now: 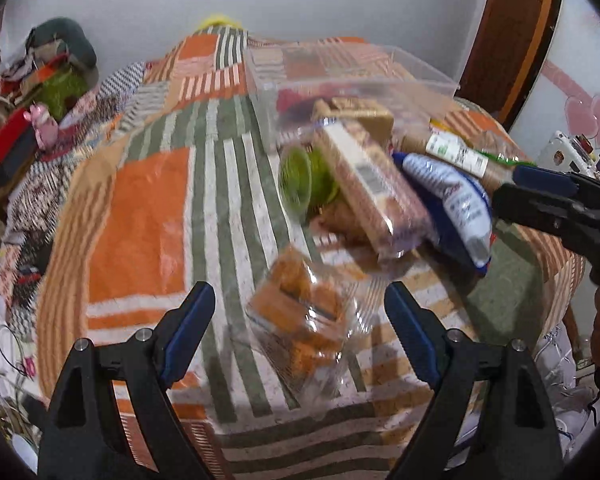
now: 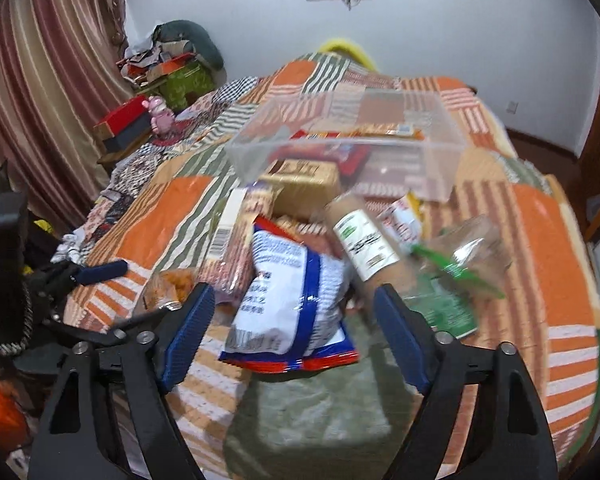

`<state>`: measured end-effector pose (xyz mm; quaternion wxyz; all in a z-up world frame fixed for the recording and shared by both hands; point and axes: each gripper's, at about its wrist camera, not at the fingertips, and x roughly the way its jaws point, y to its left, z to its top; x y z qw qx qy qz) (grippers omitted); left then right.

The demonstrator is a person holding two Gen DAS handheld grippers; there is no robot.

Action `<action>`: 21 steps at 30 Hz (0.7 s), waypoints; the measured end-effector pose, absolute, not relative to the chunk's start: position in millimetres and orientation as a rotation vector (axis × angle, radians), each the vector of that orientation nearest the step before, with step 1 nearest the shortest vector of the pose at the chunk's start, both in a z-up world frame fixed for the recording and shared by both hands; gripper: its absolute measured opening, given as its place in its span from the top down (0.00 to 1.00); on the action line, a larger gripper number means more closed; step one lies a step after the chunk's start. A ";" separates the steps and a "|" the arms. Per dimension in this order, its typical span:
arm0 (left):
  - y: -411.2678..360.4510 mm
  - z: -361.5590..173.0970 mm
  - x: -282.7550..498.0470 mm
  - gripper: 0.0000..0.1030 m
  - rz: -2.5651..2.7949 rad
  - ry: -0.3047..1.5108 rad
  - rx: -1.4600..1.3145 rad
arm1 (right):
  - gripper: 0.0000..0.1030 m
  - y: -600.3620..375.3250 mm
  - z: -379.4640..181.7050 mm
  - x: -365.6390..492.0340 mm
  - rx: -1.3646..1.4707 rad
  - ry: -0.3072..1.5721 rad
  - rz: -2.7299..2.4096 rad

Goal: Organize snacks
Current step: 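Grasp the clear bag of orange pastries with the left gripper while the right grasps the white-and-blue bag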

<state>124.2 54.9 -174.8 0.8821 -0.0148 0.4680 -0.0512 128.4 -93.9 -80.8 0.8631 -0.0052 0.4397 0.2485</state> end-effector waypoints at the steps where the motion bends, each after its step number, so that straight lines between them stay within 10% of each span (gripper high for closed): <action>1: 54.4 -178.8 124.1 0.15 -0.106 0.983 -0.032 | 0.28 -92.2 -83.6 128.6 -0.010 0.934 0.521; 14: 55.9 -201.9 130.1 0.15 -0.090 1.001 -0.079 | 0.32 -78.8 -109.9 138.9 -0.041 1.017 0.481; 21: 54.5 -202.1 131.8 0.35 -0.117 1.003 -0.113 | 0.33 -75.4 -116.2 146.8 -0.005 1.056 0.502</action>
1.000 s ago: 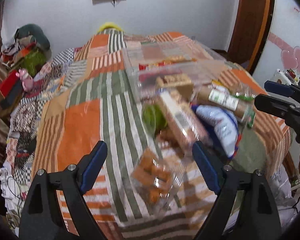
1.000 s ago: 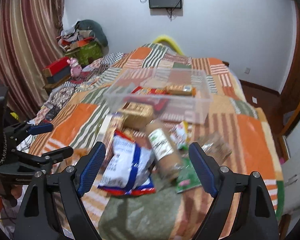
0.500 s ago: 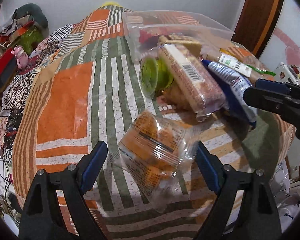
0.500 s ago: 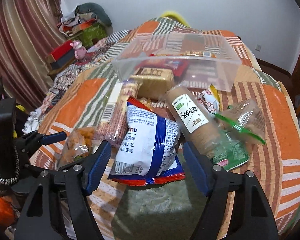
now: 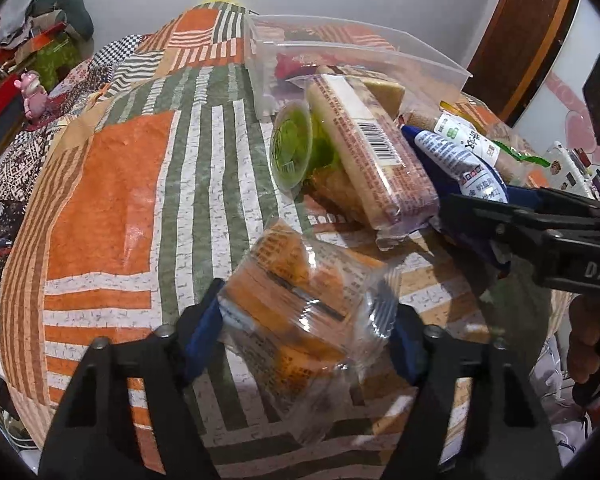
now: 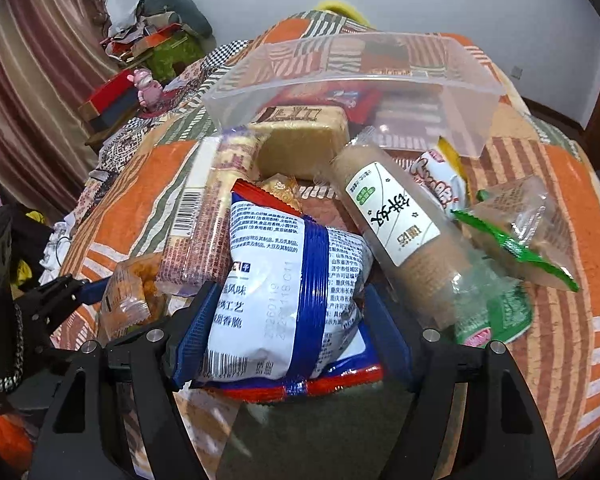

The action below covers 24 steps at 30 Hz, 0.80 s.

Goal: Organize snacks
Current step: 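Grasp the clear bag of orange pastries with the left gripper while the right grasps the white-and-blue bag, then carry both bags into the clear box and open both grippers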

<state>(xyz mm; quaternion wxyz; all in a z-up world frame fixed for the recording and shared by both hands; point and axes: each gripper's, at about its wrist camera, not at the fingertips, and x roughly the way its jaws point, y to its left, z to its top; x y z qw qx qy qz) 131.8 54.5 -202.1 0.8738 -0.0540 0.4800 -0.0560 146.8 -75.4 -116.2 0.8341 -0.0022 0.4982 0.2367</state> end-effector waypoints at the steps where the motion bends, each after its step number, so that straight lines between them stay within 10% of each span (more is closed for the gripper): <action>1: 53.8 -201.8 131.9 0.37 -0.109 0.998 -0.102 | 0.33 -76.2 -117.0 147.7 0.005 1.058 0.504; 24: 67.9 -146.5 126.6 0.46 -0.040 0.868 -0.103 | 0.51 -89.7 -97.9 135.2 0.041 1.009 0.529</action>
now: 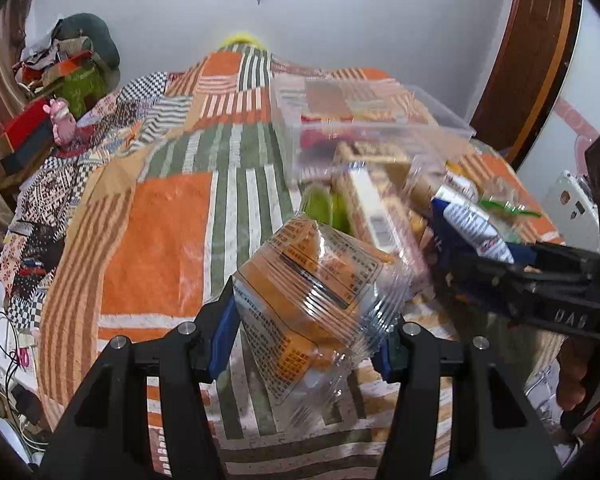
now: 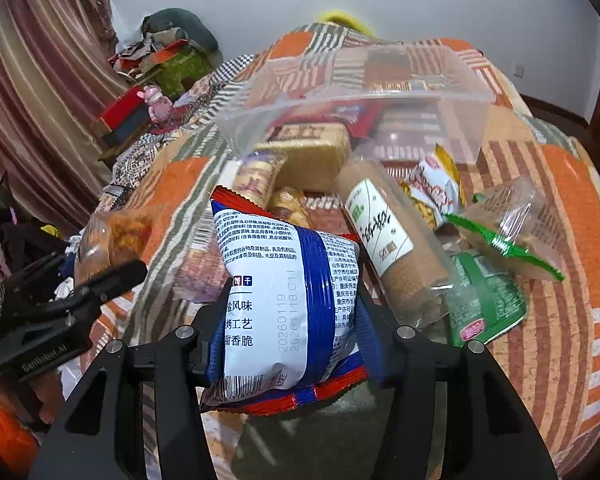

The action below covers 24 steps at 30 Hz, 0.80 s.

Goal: Organize snacks
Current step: 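Carry both bags into the clear box and open both grippers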

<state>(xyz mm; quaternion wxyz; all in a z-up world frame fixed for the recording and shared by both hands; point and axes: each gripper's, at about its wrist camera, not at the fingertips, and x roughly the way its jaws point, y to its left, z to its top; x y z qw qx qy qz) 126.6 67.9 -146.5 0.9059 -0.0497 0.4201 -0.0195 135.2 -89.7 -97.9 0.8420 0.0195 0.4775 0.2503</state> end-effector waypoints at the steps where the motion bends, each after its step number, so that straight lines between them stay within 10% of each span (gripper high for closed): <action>1: 67.7 -142.6 125.9 0.46 -0.041 0.859 -0.105 | 0.51 -89.6 -94.5 133.0 0.036 0.997 0.533; 24: 39.1 -83.3 168.0 0.50 -0.091 0.709 -0.087 | 0.51 -115.8 -32.1 168.0 0.051 0.802 0.438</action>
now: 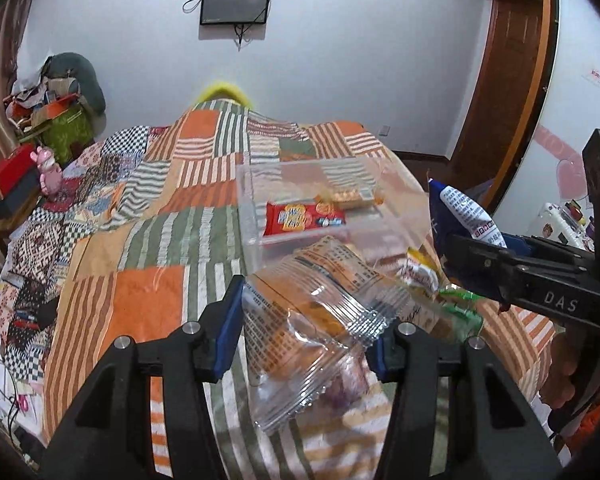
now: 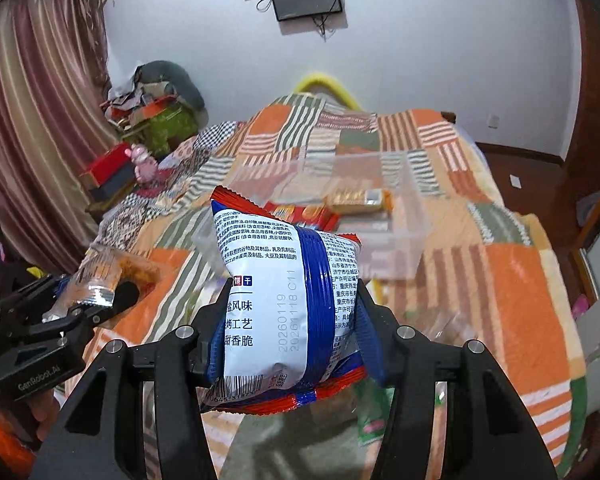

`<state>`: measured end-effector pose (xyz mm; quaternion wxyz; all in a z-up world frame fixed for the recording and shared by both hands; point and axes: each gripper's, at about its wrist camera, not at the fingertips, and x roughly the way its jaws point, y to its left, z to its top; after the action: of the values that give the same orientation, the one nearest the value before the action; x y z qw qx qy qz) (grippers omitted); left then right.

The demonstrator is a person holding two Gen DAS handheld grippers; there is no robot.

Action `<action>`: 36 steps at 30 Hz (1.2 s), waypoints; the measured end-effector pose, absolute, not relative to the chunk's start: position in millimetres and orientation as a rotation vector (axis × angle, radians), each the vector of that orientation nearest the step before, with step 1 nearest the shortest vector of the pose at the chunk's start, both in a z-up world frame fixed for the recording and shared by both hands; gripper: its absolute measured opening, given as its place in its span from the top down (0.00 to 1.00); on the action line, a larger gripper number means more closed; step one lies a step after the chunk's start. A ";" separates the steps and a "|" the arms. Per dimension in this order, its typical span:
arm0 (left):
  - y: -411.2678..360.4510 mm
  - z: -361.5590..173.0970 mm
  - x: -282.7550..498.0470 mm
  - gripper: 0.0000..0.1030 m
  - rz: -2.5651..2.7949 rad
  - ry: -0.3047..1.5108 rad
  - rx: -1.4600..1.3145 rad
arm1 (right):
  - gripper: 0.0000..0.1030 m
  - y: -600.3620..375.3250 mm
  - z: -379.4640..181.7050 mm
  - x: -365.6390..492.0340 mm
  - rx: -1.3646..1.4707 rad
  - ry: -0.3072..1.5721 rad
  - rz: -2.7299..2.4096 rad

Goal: Organize snacks
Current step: 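Carry both bags into the clear box and open both grippers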

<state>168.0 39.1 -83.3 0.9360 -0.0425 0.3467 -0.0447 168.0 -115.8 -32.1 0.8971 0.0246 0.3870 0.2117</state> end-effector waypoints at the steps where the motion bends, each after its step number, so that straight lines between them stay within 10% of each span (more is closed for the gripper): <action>1: 37.1 -81.5 170.4 0.50 -0.093 0.703 -0.084 | 0.51 -117.2 -30.1 171.2 0.051 0.795 0.435; 36: 25.3 -114.1 341.1 0.50 -0.101 0.775 -0.045 | 0.51 -107.1 -65.5 300.6 -0.059 0.888 0.378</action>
<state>341.1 25.3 -114.1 0.9243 -0.0220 0.3777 -0.0494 300.6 -107.1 -65.5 0.8854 -0.0283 0.4270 0.1818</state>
